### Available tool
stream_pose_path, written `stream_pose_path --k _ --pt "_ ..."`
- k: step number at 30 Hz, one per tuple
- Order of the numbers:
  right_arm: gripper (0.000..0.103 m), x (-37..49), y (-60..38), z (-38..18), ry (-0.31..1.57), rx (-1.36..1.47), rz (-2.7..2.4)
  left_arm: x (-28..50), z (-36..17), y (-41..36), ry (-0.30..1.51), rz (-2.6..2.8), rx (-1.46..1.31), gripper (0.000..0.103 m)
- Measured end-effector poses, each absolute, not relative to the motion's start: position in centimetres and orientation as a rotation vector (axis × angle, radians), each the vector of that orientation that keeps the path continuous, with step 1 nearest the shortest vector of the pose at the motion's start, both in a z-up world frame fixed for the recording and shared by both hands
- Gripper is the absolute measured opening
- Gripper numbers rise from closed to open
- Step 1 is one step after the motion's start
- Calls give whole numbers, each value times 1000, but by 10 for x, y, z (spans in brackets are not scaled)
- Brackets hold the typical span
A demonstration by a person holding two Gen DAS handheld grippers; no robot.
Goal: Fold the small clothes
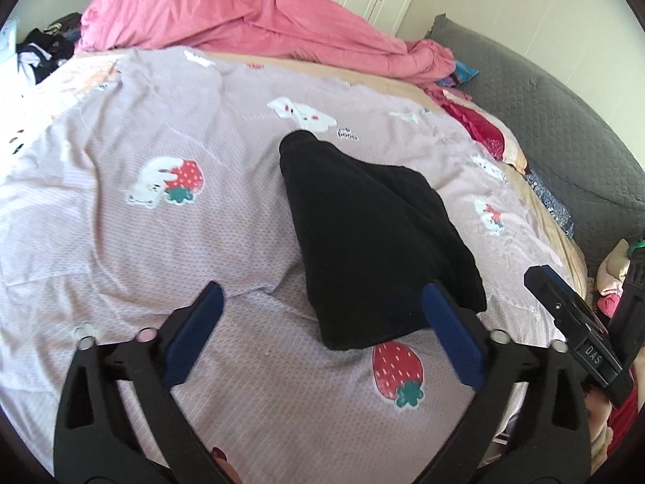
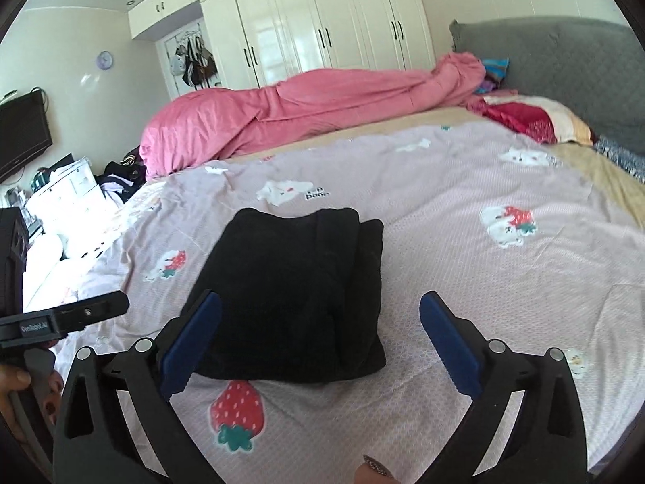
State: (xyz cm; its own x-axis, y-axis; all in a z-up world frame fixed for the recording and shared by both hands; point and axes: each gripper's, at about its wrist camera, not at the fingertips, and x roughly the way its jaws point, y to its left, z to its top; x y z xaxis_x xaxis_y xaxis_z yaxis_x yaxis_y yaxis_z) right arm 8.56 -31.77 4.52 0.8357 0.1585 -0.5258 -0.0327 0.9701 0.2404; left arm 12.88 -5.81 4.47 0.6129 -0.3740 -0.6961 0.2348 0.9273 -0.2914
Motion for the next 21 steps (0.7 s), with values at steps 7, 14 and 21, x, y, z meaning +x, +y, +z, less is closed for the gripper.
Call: stream_pose_path --k 7,14,21 --pt "99 57 -306 51 553 213 82 99 44 -51 817 -338 -134 94" --pt "99 36 -290 31 614 223 42 74 25 -38 841 -296 -111 94" --pt "99 26 -273 15 667 201 35 57 15 -30 844 -271 -110 94"
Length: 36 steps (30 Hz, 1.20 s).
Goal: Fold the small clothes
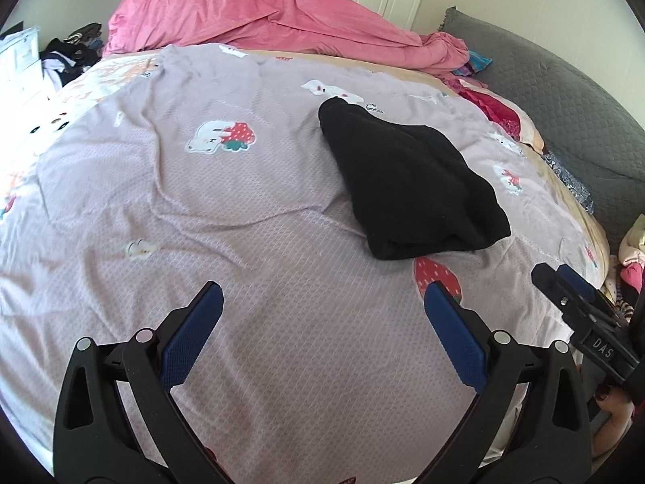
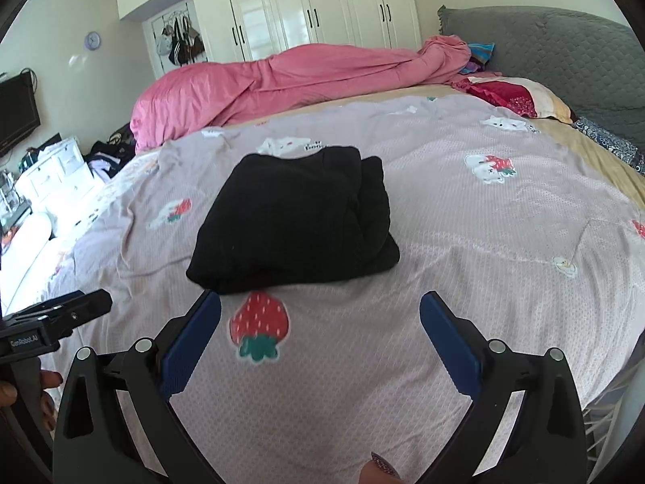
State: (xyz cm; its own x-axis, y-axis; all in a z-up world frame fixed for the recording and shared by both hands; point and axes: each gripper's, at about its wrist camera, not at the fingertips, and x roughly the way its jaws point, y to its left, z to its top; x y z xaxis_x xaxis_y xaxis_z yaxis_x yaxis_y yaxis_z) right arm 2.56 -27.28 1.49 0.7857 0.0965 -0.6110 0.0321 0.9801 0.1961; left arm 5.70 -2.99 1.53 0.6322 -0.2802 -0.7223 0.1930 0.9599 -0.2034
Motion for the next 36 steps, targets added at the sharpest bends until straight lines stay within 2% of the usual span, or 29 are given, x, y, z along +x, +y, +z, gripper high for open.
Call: stream_pose_path --k 36 --pt "99 22 -262 2 723 208 39 50 13 -21 848 -218 -88 94"
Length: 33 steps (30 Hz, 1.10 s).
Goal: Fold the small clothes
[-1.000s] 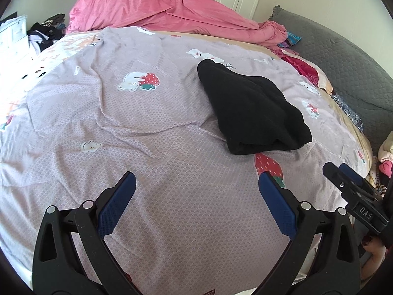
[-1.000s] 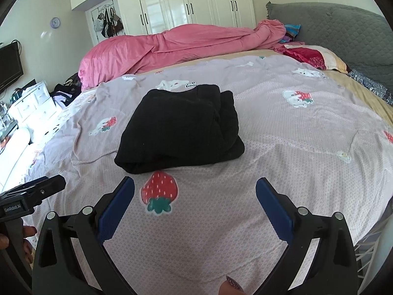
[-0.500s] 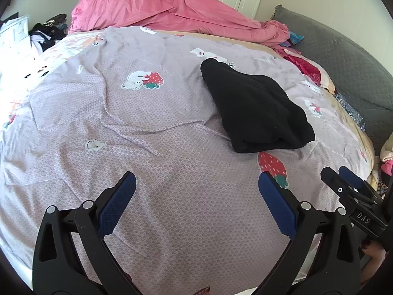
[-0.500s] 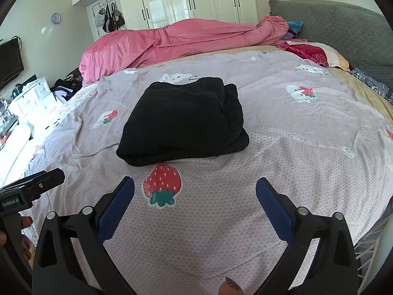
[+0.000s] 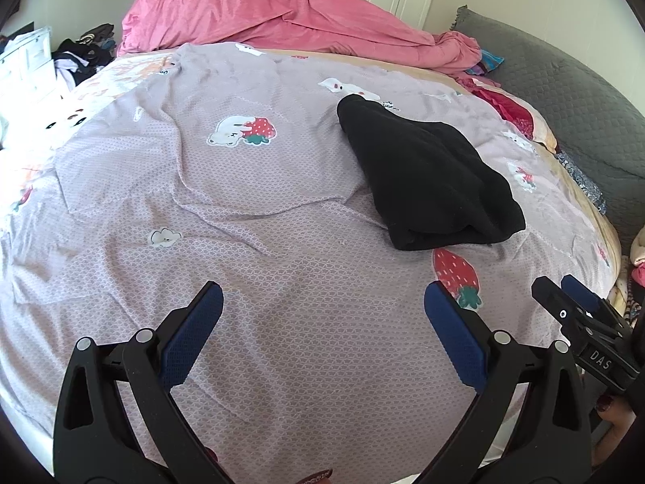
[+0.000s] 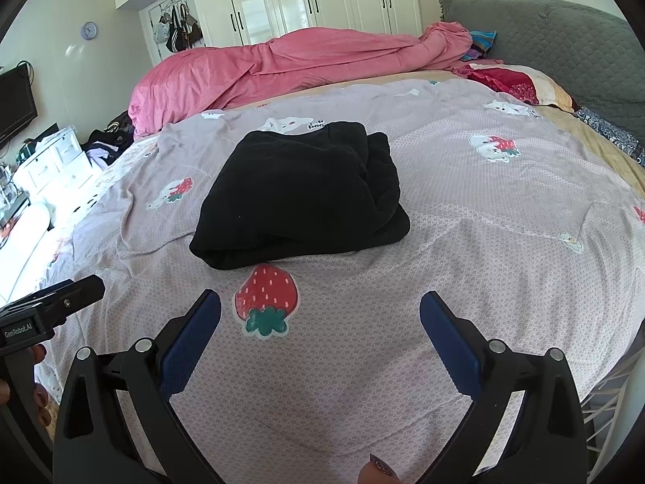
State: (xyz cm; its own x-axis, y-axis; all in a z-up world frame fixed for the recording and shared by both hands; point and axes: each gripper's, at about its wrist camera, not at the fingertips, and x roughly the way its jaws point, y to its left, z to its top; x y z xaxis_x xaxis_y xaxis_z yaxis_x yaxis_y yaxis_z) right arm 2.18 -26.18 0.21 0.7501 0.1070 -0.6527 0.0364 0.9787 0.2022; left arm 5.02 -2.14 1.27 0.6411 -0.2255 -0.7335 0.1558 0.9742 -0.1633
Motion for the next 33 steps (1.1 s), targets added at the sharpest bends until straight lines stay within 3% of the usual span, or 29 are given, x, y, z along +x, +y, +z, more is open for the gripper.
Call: stream_pose_path --k 33 --pt "99 24 -260 0 730 203 31 51 12 -19 854 -191 -85 94"
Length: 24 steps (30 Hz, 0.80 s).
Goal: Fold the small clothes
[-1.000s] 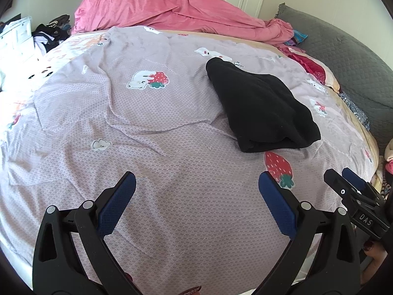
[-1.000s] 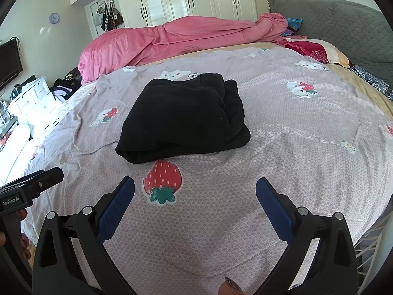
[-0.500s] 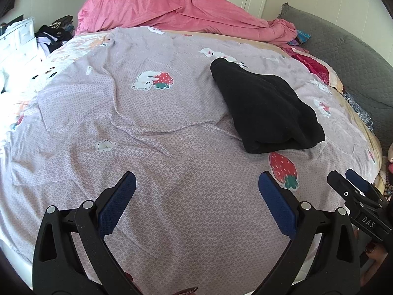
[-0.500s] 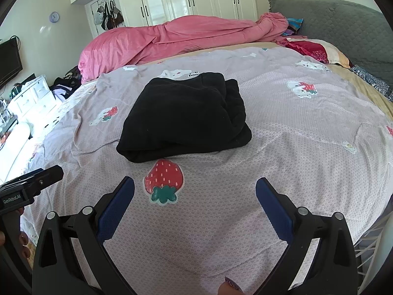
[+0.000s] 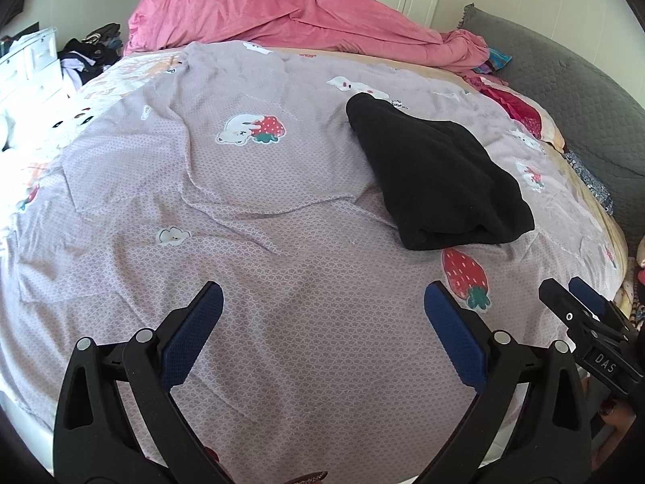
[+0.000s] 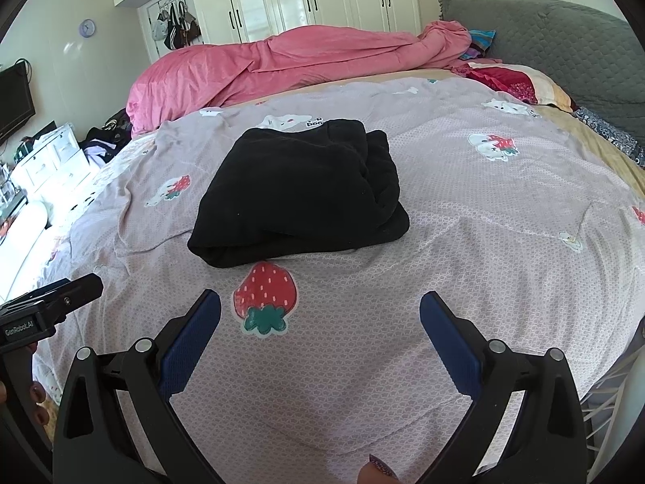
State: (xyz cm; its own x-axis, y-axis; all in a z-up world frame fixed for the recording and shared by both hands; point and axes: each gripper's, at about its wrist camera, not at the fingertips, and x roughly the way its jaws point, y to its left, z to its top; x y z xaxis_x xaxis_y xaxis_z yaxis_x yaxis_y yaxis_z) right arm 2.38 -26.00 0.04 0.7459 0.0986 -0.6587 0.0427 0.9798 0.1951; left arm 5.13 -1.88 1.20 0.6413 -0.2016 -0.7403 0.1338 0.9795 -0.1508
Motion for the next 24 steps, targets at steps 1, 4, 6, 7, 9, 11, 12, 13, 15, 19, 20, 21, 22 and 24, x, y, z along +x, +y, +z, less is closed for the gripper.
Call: stream_pose_path --k 1,4,6,7,9,11,12,13,15,19,20,21,22,24 --pt "99 24 -260 0 732 203 30 52 12 -18 853 -196 -97 94" --pt "99 23 -259 -1 735 200 28 52 11 -14 860 -201 -120 94" --pt "99 23 -260 -2 737 200 29 52 11 -13 860 -191 -115 94" --pt "99 23 -260 -2 738 200 29 52 10 -13 861 -186 -112 94" --pt "99 23 -259 -3 739 200 27 52 10 -13 864 -179 -103 94" --pt "99 23 -260 -3 740 200 24 51 10 -12 863 -170 -97 94" --pt "99 23 -260 -3 739 201 23 51 10 -12 866 -171 -97 94" --pt "99 23 -260 -3 738 200 21 51 10 -11 868 -168 -96 94" --pt "99 22 -261 -3 738 199 15 50 10 -12 871 -158 -90 94" --pt "99 20 -266 -3 734 216 -10 50 9 -11 872 -134 -70 94" --pt "99 19 -270 -4 732 233 -22 50 9 -10 867 -124 -67 94" --pt "99 18 -273 -5 734 243 -35 50 9 -8 863 -117 -66 94" --pt "99 18 -277 -6 737 256 -53 50 9 -6 861 -109 -68 94" --pt "99 15 -291 -9 743 283 -103 51 10 0 855 -100 -83 94"
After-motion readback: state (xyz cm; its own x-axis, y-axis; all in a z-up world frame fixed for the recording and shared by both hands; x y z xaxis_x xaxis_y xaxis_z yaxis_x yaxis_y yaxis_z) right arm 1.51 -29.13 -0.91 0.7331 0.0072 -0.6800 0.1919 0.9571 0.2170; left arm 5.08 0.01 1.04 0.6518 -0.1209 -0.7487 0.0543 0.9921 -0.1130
